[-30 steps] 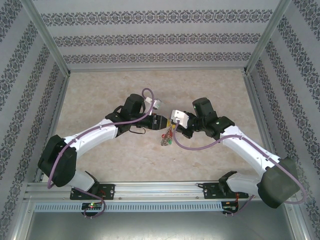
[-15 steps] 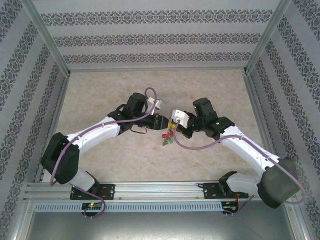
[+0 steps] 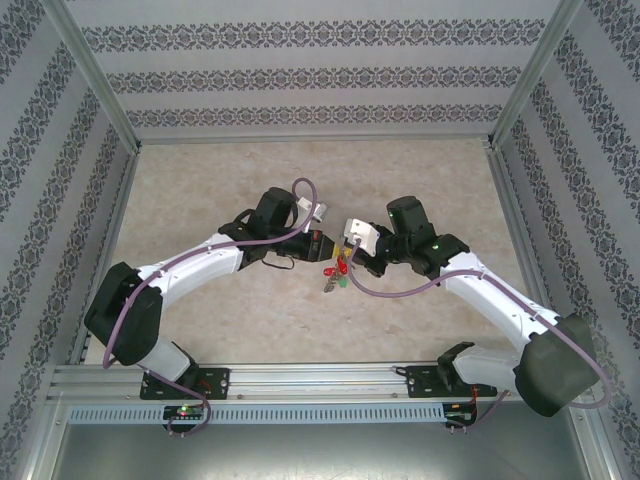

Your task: Put the keys on the keyring

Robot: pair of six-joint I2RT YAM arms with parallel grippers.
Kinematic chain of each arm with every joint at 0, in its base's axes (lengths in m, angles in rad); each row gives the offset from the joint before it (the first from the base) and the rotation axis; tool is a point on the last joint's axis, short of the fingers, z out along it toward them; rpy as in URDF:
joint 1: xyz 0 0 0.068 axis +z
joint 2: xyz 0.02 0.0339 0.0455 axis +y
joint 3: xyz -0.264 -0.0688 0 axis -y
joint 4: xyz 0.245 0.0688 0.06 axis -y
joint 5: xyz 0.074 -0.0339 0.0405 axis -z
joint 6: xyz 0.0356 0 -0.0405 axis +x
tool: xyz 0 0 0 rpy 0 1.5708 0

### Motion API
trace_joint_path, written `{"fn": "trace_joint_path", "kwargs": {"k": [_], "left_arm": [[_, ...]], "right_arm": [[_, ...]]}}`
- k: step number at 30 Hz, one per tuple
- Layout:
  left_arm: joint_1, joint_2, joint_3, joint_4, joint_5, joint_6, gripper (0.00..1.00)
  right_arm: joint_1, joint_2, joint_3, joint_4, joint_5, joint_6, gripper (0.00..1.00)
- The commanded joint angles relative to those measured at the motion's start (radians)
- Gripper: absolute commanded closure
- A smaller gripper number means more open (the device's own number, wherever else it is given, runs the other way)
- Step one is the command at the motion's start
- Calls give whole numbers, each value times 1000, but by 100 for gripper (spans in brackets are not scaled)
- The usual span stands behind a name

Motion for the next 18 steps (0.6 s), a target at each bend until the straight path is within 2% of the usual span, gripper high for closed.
{"fn": "trace_joint_path", "kwargs": {"k": [1,7,13,18], "left_arm": [[-4,3,3,-6,-44,-4,100],[33,-20,-68,72,-50,-88,100],[44,18,-67,121,34,-134,100],[59,55,-29,107,163,-146,100]], "right_arm": [[-13,-13,-20,55,-45,22,100],[-51,-60,-115,147,-90,70,100],[-97,-98,-206,323,-169,168,100],[-99,-94,-212,327,-184,160,100]]}}
